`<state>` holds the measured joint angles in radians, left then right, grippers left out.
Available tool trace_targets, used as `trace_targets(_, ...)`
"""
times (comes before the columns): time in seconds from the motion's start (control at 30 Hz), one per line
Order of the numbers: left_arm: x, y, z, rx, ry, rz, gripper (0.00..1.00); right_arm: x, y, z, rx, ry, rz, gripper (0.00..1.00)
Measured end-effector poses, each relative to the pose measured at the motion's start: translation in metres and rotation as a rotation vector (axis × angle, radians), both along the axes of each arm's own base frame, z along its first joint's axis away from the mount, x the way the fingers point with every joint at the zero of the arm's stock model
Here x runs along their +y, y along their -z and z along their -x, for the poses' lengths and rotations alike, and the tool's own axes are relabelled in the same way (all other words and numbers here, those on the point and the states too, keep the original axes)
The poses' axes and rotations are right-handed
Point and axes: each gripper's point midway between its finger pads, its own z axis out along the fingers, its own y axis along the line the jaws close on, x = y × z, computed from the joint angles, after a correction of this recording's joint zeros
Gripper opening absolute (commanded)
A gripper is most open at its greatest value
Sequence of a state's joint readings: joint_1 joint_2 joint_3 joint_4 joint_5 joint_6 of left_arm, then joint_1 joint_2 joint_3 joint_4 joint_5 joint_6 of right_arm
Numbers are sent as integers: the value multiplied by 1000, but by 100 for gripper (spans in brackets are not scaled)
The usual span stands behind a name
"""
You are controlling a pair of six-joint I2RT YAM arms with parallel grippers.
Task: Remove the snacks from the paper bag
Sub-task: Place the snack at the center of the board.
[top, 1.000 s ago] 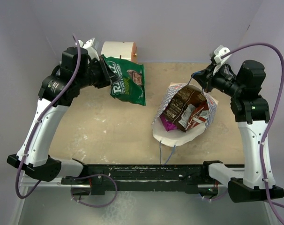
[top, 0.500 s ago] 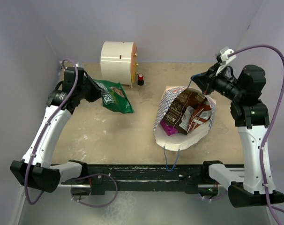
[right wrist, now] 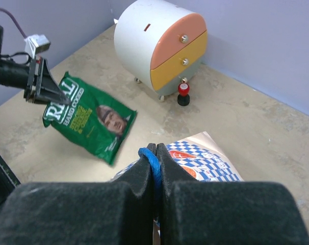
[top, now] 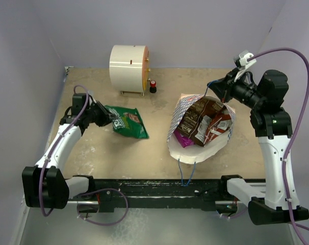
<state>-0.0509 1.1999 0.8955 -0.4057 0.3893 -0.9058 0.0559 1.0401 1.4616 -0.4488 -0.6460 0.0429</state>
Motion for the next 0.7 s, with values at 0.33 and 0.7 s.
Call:
trace_targets(0.33, 38, 64, 34, 270, -17, -254, 76, 0, 1, 4, -3, 0, 0, 0)
trace_targets(0.7, 33, -8, 68, 182, -107, -195, 88, 0, 6, 9, 4, 1, -9, 0)
